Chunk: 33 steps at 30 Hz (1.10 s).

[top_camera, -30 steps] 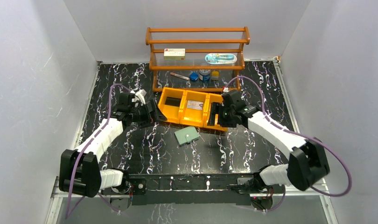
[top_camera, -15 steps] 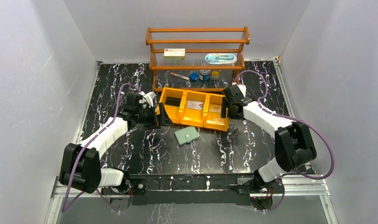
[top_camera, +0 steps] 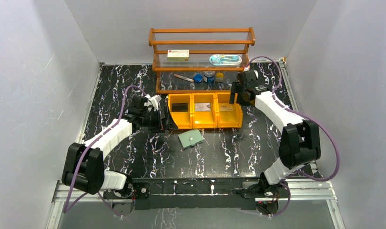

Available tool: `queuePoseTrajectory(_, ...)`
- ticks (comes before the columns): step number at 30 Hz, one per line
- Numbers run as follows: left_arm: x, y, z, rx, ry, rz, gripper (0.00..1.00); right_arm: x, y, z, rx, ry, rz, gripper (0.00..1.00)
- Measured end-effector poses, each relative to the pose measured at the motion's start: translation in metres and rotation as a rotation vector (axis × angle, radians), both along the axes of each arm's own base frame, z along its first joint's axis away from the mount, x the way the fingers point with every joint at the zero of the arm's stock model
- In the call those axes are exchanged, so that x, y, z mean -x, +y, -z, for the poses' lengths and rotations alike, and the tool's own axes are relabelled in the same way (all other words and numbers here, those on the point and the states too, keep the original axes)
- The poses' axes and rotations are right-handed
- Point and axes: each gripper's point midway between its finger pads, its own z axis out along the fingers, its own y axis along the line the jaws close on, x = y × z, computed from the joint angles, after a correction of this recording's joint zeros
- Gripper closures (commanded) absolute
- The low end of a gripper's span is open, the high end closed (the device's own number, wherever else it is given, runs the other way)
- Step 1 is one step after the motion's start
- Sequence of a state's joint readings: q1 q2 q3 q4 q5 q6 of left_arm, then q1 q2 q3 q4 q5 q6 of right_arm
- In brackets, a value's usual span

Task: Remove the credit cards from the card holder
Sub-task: Adjust the storage box at the center of the board, then open the card holder at the center of the board.

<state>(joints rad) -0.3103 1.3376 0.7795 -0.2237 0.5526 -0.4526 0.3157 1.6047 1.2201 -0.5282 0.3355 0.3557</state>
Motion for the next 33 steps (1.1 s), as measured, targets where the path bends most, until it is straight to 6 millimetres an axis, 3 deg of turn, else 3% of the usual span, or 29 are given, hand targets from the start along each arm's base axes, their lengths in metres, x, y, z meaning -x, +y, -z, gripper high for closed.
queuePoseTrajectory(2,0.000,0.000,0.000,-0.001,-0.002,0.003,0.04,0.001,0.020,-0.013,-0.095,-0.029,-0.054,0.12)
queuePoseTrajectory(4,0.000,-0.001,0.001,-0.001,-0.006,0.008,0.06,0.016,0.041,-0.024,-0.202,-0.057,-0.109,0.15)
queuePoseTrajectory(8,0.001,-0.005,0.010,-0.011,0.016,0.026,0.09,0.074,0.087,-0.031,-0.411,-0.071,-0.218,0.18)
queuePoseTrajectory(13,0.009,-0.012,0.029,-0.038,0.067,0.071,0.13,0.133,0.142,-0.006,-0.574,0.007,-0.269,0.24)
queuePoseTrajectory(16,0.009,-0.021,0.036,-0.059,0.076,0.116,0.17,0.159,0.160,0.021,-0.635,0.088,-0.234,0.26)
queuePoseTrajectory(22,0.002,-0.034,0.040,-0.086,0.040,0.184,0.21,0.161,0.178,0.042,-0.683,0.145,-0.150,0.27)
queuePoseTrajectory(27,0.009,-0.044,0.050,-0.117,0.029,0.250,0.23,0.159,0.188,0.066,-0.688,0.194,-0.096,0.32)
queuePoseTrajectory(29,0.011,-0.047,0.055,-0.131,0.038,0.268,0.31,0.159,0.188,0.076,-0.675,0.217,-0.078,0.32)
queuePoseTrajectory(33,0.008,-0.053,0.061,-0.137,0.035,0.294,0.46,0.155,0.192,0.078,-0.686,0.218,-0.055,0.34)
